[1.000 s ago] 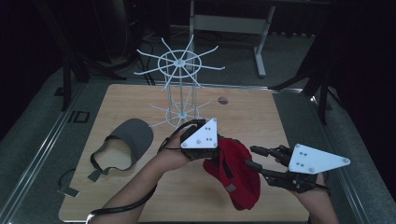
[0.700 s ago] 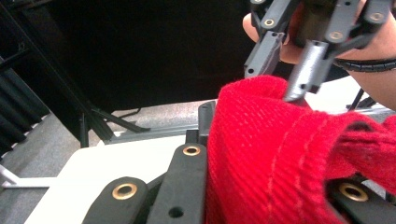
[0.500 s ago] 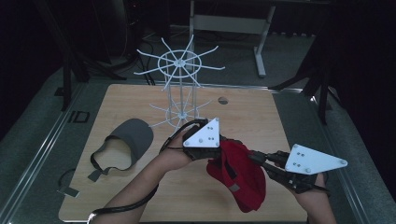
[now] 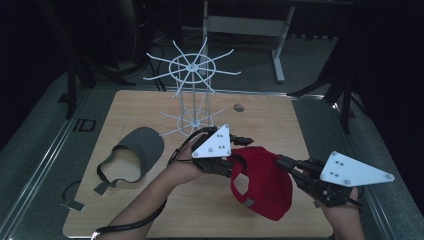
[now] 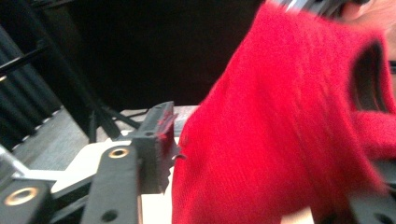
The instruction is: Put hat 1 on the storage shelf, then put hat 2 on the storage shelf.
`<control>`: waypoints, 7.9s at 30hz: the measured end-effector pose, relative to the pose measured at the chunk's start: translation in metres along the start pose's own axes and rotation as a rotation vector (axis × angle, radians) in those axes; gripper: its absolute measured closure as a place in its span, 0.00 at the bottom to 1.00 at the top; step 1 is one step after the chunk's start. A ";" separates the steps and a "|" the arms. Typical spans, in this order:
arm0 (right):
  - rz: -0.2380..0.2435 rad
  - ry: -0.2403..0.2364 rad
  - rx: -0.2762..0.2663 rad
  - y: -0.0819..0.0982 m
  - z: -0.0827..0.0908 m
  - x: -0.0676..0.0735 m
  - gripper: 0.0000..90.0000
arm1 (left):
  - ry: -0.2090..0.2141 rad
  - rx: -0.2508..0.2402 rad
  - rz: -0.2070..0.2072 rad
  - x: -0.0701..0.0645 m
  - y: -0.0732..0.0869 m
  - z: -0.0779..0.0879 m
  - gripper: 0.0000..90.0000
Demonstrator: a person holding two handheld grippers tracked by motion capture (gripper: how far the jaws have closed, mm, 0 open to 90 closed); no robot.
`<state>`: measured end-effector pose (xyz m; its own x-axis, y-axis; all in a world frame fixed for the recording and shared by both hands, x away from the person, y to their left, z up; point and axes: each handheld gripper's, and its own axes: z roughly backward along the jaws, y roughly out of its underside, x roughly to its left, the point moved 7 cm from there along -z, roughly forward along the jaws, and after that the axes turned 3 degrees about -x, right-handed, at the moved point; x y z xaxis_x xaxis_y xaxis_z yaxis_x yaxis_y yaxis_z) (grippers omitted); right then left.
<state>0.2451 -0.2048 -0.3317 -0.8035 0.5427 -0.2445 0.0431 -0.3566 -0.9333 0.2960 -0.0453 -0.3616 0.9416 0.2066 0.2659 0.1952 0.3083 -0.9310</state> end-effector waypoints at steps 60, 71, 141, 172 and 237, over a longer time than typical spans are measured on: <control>-0.150 0.290 -0.102 -0.070 -0.006 -0.115 0.98 | -0.174 0.056 0.372 -0.042 0.175 0.097 0.47; -0.192 0.322 -0.146 -0.097 -0.026 -0.136 0.98 | -0.234 0.044 0.420 -0.049 0.209 0.111 0.47; -0.252 0.095 0.000 0.031 -0.038 -0.095 0.42 | -0.254 0.091 0.487 -0.052 0.238 0.115 0.47; -0.417 0.241 0.187 0.212 -0.036 -0.092 0.21 | -0.264 0.109 0.488 -0.052 0.241 0.119 0.47; -0.468 0.356 0.230 0.285 -0.023 -0.084 0.21 | -0.942 0.542 0.727 0.008 0.340 0.257 0.52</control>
<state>0.3383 -0.3344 -0.5837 -0.4576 0.8867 0.0666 -0.4262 -0.1529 -0.8916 0.2998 0.2995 -0.6116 0.1891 0.9816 0.0252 -0.6159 0.1386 -0.7755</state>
